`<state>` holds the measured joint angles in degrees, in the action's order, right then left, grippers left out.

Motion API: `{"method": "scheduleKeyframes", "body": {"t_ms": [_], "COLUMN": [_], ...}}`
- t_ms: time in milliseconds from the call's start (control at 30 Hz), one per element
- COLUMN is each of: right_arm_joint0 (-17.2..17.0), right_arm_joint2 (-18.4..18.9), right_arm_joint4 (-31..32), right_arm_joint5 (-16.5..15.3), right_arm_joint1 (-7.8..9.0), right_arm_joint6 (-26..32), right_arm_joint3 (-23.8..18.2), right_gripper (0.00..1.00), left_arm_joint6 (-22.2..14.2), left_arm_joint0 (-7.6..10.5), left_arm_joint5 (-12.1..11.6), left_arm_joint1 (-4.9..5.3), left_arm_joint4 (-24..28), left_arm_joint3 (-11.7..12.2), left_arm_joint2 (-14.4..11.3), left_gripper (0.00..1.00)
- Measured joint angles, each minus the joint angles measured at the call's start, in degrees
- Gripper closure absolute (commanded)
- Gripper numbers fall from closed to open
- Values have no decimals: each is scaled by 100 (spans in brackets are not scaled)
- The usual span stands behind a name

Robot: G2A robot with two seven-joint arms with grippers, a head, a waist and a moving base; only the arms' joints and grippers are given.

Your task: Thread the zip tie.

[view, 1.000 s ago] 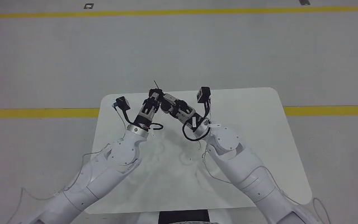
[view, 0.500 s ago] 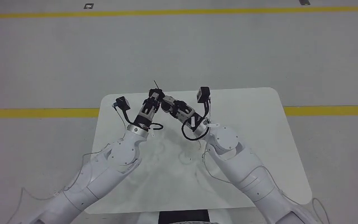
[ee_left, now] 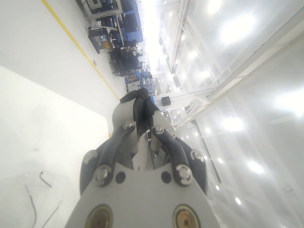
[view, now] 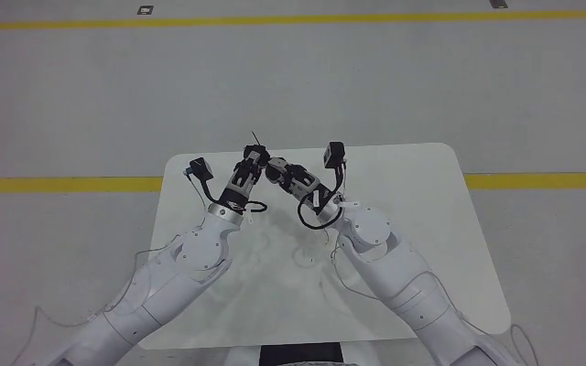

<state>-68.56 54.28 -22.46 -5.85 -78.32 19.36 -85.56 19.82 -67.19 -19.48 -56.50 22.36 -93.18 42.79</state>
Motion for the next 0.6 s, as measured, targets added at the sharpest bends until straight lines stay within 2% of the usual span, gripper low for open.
{"method": "scheduleKeyframes", "body": {"t_ms": [100,600], "right_arm_joint0": [2,-21], "right_arm_joint2": [5,108], "right_arm_joint4": [14,113], "right_arm_joint5": [18,-1], "right_arm_joint1": [-12,-42], "right_arm_joint6": [-5,53], "right_arm_joint3": [16,39], "right_gripper": [100,100], "left_arm_joint6": [0,0], "left_arm_joint0": [0,0], "left_arm_joint5": [0,0], "left_arm_joint1": [0,0], "left_arm_joint4": [0,0], "left_arm_joint3": [0,0], "left_arm_joint2": [0,0], "left_gripper": [100,100]}}
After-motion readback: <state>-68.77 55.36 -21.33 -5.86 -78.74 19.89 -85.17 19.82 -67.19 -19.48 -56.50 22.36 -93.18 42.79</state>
